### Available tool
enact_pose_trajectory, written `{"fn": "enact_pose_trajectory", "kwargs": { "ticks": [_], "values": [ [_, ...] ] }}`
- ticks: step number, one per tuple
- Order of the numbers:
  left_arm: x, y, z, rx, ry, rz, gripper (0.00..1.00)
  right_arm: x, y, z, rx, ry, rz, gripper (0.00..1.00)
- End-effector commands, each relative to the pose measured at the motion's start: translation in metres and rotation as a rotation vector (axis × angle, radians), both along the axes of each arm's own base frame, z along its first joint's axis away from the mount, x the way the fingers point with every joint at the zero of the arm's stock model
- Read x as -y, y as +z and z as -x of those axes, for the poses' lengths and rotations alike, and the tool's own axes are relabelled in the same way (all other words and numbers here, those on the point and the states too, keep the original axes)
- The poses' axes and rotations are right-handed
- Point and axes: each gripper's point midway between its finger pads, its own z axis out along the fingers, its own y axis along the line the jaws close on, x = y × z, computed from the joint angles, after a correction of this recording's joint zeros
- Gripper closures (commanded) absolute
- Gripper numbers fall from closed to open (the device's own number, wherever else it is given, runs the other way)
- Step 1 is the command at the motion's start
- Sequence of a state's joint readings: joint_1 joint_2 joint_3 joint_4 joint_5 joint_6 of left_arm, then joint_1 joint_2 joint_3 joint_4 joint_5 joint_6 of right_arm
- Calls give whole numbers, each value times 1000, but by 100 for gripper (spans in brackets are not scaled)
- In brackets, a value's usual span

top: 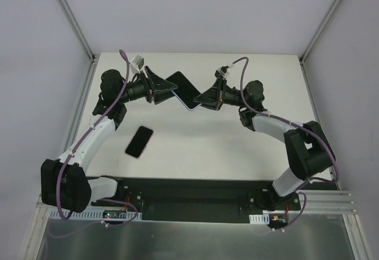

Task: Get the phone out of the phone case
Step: Remove the phone case from the phone.

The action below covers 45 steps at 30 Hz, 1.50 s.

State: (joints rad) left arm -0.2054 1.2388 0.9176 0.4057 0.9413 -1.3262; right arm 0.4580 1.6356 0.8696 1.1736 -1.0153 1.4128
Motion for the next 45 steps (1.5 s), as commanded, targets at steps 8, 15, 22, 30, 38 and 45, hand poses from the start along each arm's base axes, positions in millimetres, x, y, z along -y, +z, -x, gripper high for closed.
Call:
{"fn": "enact_pose_trajectory", "kwargs": {
  "ticks": [8,15,22,30,38,45],
  "values": [
    [12,19,-12,90,51,11,48,-6,37,12,233,-77,-5,99],
    [13,22,-16,106,51,14,58,-8,40,19,228,-61,-9,99],
    [12,22,-16,102,61,16,100,-11,37,20,221,-59,2,99],
    [12,26,-13,102,50,22,100,-9,35,23,229,-44,28,37],
    [13,34,-7,109,11,48,100,25,44,27,294,-94,47,2],
    [14,43,-8,117,-3,88,100,30,53,45,346,-48,39,26]
  ]
}}
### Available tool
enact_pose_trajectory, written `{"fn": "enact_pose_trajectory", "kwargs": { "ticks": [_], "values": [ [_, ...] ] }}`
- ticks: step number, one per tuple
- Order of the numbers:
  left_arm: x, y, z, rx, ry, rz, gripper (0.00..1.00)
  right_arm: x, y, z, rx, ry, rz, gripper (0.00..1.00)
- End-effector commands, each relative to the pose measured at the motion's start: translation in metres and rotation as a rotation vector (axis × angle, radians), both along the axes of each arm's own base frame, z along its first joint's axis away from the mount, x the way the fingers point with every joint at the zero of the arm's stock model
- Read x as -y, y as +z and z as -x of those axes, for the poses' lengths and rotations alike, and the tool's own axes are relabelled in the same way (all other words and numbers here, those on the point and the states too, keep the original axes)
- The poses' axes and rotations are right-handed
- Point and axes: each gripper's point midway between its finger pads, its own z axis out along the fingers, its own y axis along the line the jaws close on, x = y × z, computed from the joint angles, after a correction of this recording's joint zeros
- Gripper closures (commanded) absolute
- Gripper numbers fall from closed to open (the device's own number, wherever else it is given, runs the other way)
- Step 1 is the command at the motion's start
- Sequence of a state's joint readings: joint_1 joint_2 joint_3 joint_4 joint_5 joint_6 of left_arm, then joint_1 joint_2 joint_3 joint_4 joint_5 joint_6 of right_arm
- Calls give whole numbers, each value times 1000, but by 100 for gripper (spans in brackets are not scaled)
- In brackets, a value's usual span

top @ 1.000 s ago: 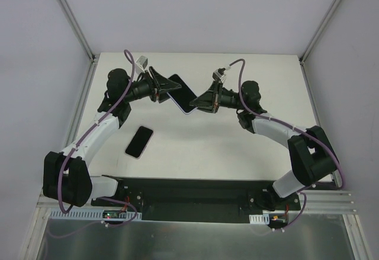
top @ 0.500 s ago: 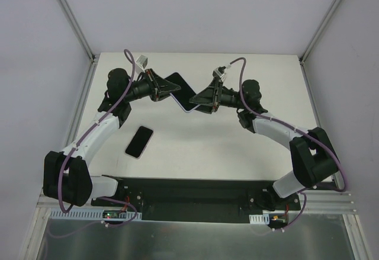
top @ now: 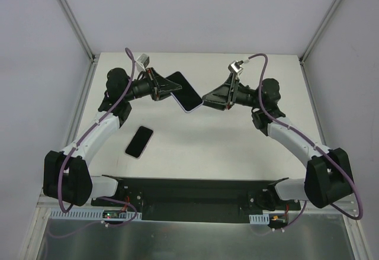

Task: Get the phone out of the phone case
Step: Remove the phone case from the phone.

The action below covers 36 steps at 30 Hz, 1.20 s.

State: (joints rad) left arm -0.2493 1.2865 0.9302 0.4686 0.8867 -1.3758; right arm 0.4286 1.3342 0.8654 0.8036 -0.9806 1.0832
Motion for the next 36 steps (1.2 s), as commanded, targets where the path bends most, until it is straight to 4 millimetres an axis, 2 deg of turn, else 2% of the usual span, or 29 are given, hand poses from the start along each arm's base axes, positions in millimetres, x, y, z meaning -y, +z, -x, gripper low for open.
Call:
{"fn": "enact_pose_trajectory", "kwargs": {
  "ticks": [1,5,9,12,22,28,31,35,36],
  "values": [
    [1,43,2,141,-13,67,100,2,9,19,77,66,-2,26],
    [1,47,5,149,-26,73,100,0,2,13,57,66,7,32],
    [1,48,7,155,-29,74,100,-2,4,12,64,74,7,51],
    [1,50,7,159,-34,77,100,-3,4,10,62,82,9,57],
    [1,51,11,165,-48,87,100,-7,8,1,63,77,4,58],
    [1,54,13,174,-50,91,100,-9,12,-4,58,76,-16,67],
    [0,55,14,179,-50,91,100,-10,12,-4,56,83,-20,76],
    [-1,55,14,176,-47,93,100,-8,17,1,64,95,-39,99],
    [-1,54,14,173,-47,92,100,-7,21,3,88,98,-53,99]
  ]
}}
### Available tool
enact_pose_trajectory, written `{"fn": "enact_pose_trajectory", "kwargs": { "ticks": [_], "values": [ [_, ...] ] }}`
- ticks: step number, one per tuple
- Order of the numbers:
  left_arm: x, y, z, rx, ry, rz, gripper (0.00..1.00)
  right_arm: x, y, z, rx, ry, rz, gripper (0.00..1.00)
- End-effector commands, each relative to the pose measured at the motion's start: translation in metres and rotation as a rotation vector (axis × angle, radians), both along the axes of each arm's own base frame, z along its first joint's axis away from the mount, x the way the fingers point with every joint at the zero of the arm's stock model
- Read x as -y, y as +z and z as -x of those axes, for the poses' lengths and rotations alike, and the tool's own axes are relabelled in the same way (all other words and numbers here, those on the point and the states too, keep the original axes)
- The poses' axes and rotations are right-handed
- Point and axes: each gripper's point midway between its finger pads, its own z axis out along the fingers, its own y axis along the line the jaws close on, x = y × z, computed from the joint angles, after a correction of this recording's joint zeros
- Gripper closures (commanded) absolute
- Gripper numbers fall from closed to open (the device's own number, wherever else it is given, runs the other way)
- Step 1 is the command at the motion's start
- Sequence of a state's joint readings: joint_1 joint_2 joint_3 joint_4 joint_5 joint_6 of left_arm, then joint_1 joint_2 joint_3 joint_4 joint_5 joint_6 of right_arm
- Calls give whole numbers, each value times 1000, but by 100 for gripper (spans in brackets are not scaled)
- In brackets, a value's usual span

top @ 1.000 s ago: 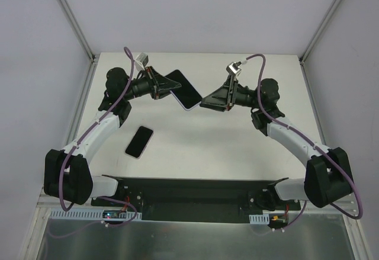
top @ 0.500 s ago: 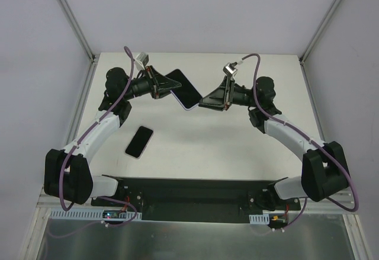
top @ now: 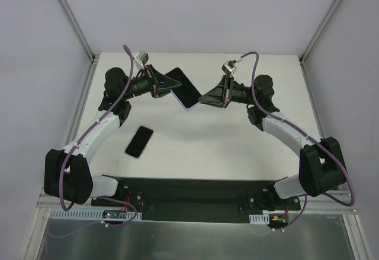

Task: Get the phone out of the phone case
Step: Remove the phone case from the phone.

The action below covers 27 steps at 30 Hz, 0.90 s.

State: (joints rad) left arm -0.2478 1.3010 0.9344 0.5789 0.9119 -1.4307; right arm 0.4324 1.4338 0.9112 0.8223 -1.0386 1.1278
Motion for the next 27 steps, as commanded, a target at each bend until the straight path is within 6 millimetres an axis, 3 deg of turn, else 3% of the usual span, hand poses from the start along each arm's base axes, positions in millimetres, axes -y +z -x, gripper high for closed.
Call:
{"fn": "enact_pose_trajectory", "kwargs": {
  "ticks": [1,5,7,14,19,27],
  "values": [
    [-3,37,11,120,-16,45,100,4,38,14,167,38,-92,98],
    [-3,27,3,90,-4,40,100,11,78,36,199,101,-224,99],
    [-2,18,-4,69,-5,42,100,14,104,56,327,161,-307,99],
    [2,1,-19,18,-12,68,100,12,140,116,555,305,-356,99],
    [4,-4,-23,10,-17,75,100,18,158,138,679,334,-383,99],
    [8,3,-23,10,-34,107,100,19,157,146,769,313,-406,99]
  ]
}}
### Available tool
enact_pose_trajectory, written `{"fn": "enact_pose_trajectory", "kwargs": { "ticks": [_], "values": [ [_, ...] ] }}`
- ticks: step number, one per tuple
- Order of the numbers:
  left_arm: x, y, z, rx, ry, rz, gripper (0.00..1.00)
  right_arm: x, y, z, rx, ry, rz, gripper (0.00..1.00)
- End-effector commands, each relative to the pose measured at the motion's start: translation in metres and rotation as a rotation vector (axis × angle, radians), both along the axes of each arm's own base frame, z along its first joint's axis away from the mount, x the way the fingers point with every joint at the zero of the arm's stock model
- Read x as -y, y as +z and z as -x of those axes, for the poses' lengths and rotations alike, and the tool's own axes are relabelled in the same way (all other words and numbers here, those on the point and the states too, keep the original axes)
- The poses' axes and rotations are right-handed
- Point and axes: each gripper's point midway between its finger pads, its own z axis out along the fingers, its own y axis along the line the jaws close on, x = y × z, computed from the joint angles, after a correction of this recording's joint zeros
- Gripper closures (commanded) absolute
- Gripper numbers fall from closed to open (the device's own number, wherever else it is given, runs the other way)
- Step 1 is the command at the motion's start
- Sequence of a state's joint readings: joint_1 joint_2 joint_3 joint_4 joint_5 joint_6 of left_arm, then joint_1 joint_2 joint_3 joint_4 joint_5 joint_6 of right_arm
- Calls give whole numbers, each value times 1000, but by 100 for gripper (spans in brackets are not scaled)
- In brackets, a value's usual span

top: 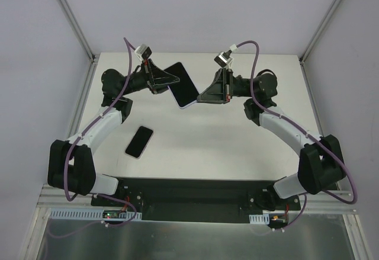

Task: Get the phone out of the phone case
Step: Remove the phone case from the phone.

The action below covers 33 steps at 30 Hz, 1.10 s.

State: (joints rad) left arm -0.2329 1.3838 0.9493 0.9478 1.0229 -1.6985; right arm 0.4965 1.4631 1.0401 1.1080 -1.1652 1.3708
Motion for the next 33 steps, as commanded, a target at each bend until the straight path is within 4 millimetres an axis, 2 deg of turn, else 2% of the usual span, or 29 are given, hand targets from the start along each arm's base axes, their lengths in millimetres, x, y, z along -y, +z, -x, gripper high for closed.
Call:
{"fn": "enact_pose_trajectory", "kwargs": {
  "ticks": [1,17,33],
  "values": [
    [9,-32,-30,-41,86,-32,100,28,89,101,619,77,-352,99],
    [20,-16,-21,-19,16,4,100,22,93,117,727,96,-411,99],
    [22,-4,-6,18,-12,14,100,17,95,115,714,90,-429,99]
  ]
}}
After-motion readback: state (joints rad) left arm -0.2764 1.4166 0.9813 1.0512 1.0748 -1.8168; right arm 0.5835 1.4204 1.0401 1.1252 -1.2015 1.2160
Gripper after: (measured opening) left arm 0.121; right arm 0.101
